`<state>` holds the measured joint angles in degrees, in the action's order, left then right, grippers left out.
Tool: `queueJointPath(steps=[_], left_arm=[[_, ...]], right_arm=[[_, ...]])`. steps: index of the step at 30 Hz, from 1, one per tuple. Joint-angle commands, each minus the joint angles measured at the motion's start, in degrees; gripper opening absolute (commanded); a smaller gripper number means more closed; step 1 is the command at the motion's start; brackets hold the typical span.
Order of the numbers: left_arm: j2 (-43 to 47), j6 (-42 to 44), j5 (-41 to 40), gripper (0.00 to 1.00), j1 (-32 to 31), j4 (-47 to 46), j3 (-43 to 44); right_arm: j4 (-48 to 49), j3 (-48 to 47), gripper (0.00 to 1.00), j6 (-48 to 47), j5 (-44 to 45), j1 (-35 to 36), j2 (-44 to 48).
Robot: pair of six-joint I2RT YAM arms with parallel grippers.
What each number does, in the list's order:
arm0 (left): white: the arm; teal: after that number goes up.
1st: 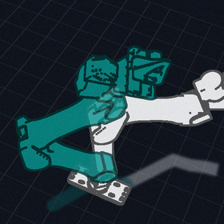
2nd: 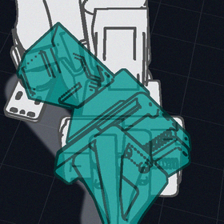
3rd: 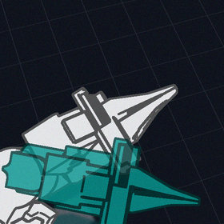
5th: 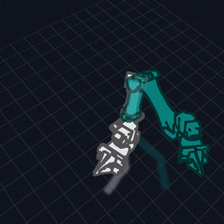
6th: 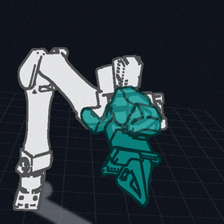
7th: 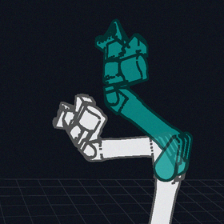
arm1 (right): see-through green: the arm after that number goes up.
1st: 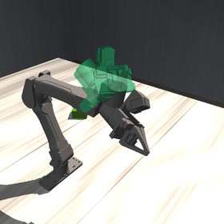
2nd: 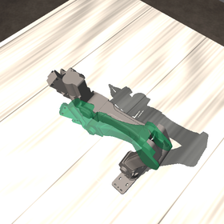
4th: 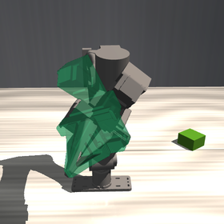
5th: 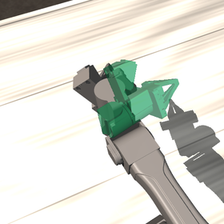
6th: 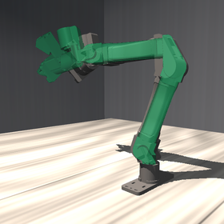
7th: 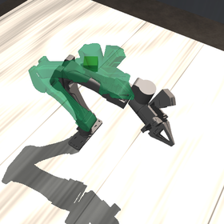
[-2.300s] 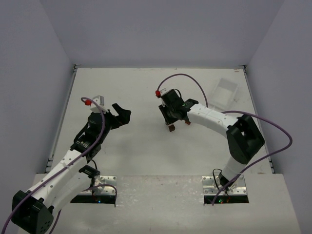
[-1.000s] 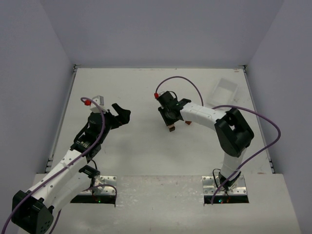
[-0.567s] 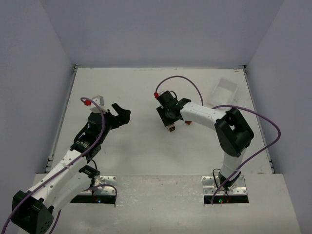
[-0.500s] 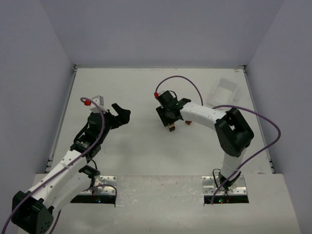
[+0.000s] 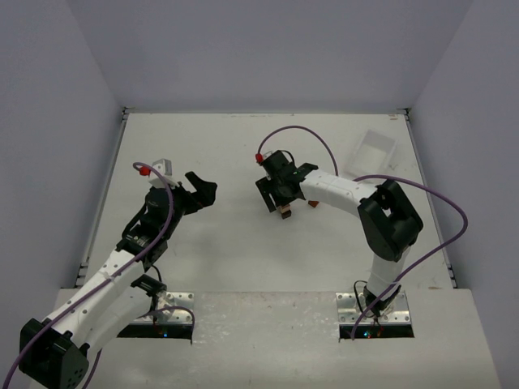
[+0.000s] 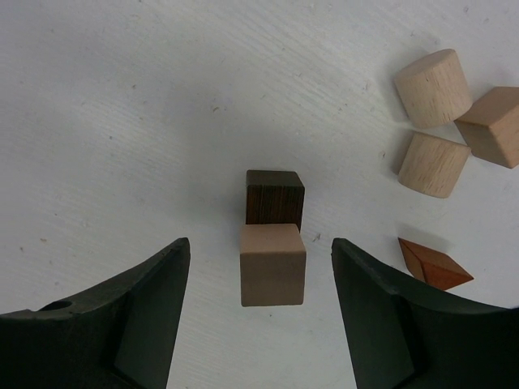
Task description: Build the wood block tower
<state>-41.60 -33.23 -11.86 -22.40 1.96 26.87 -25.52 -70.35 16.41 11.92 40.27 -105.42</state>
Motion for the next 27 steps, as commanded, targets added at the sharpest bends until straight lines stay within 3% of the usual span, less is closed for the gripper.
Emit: queueJointPath(steps=[1,27], left_arm=[[1.1,0.3,-0.4,1.00,0.4,-2.1,-0.1],[1.8,0.4,-0.3,1.00,0.4,-0.5,-0.2]], right_arm=[[1.9,-2.1,0.71,-0.7,0.4,0.2,3.8],[-2.5,-1.4,0.73,-1.5,5.8,0.2,1.5]])
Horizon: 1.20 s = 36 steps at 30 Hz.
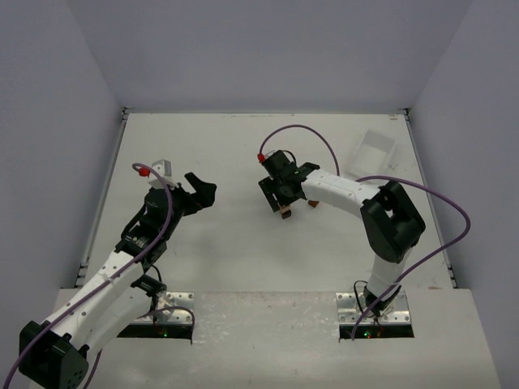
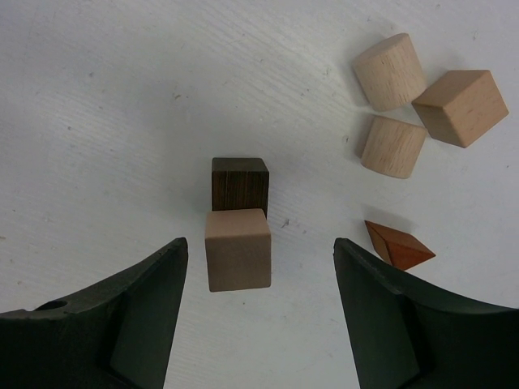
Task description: Build the wood block tower
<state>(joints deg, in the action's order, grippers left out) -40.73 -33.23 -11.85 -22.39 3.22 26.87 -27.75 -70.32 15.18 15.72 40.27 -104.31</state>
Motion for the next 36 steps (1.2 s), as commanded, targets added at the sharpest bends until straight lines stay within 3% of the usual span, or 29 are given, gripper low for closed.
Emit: queueJointPath(steps=[1,7,17,25,28,30,36], left_arm=[[0.9,0.4,-0.3,1.00,0.4,-1.8,-0.2],[1.1,0.5,0.2,1.00,0.4,-1.8,-0.2],[2.1,0.5,0.7,1.00,0.4,-2.2,-0.7],[2.2,0.9,1.4,1.00,0.4,-2.0,-0.5],[2.3,0.9,1.1,1.00,0.4,-1.8,-0.4],[2.2,0.8,0.9,1.00,0.4,-1.8,-0.4],[1.8,0.8,0.6,1.00,0.4,-1.9,-0.3]], right_arm=[[-0.3,-1.5,0.73,-0.3,2.2,0.2,0.2],[-0.8,-1.9,0.73,-0.2,4.1,0.2,-0.2],[2.9,0.3,0.73,-3.3,-3.1,0.2,2.3],[6.2,3.3,0.76,-5.3,-5.2,-0.3,9.8],[7.6,5.9,0.82,-4.2,-5.0,-3.3,13.4],[8.7,8.6,0.96,-3.0,-5.6,-5.4,16.0],[12.8,13.7,0.99,1.2,-9.0,-14.4,17.5]])
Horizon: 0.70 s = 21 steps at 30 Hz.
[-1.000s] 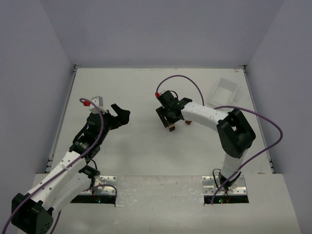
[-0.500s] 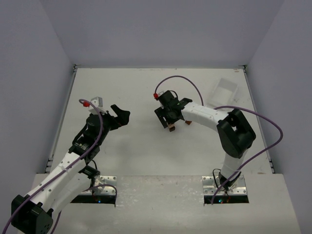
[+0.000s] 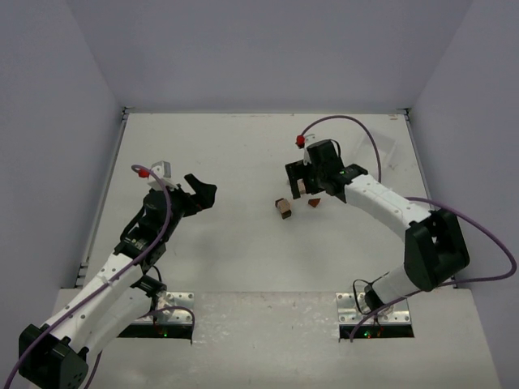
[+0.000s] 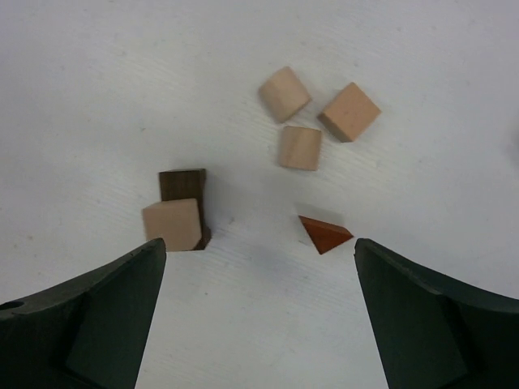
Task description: Build the wood block tower
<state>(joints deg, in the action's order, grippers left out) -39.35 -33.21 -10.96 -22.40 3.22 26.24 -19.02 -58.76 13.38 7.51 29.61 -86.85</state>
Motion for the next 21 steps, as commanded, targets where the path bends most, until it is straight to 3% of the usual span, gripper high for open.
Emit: queueJointPath(steps=[1,8,13,21], left_arm=[[0.4,0.8,-0.3,1.00,0.4,-1.9,0.3],[-0.7,0.7,-0.9,1.00,0.4,-1.8,0.6],[-1.4,0.7,-1.2,1.00,0.5,-1.8,0.7],[-2.4,0.9,-1.3,1.00,0.4,-2.3,0.7]], right_arm=[[4.1,2.0,0.99,2.8,-0.1,-3.9,-0.6],[4.6,-2.2,0.98,3.6,1.5,-4.3,-11.0],[6.9,-4.6,0.88,4.0,1.9,-4.4,-16.9],[11.1,-4.5,0.81,3.4,3.3,-4.4,-21.5]])
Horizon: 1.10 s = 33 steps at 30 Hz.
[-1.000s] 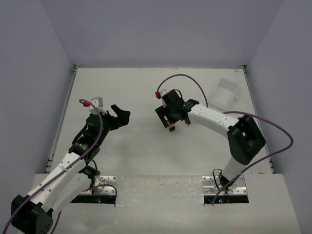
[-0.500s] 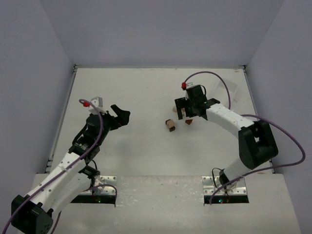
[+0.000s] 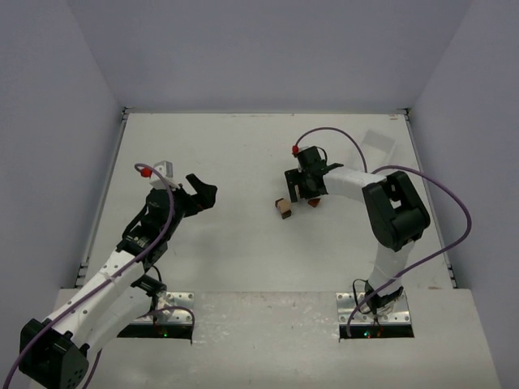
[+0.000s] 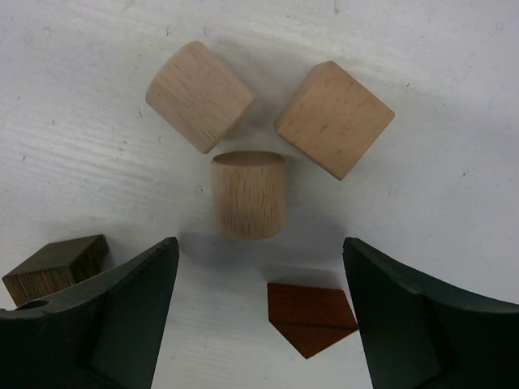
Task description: Build the wood block tower
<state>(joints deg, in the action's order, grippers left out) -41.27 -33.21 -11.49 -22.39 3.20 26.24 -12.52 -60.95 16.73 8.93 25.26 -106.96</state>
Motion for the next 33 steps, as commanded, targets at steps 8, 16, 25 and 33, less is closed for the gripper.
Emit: queueJointPath(steps=[8,16,25,33], left_arm=[[-0.5,0.9,-0.8,1.00,0.4,-2.2,0.8],[-1.3,1.0,0.4,1.00,0.4,-2.2,1.2],[-2.2,1.0,9.5,1.00,0.4,-5.9,1.4],[-6.1,-4.4,36.0,1.00,-2.3,-22.1,-1.8]], right_arm=[[5.8,-1.7,0.42,0.7,2.2,0.0,-2.8],[7.1,2.9,0.08,-0.9,-0.4,0.0,2.9],[8.9,12.0,0.00,-7.4,-2.0,0.0,19.5],[17.0,27.3,0.00,-16.0,-34.5,0.9,41.1]])
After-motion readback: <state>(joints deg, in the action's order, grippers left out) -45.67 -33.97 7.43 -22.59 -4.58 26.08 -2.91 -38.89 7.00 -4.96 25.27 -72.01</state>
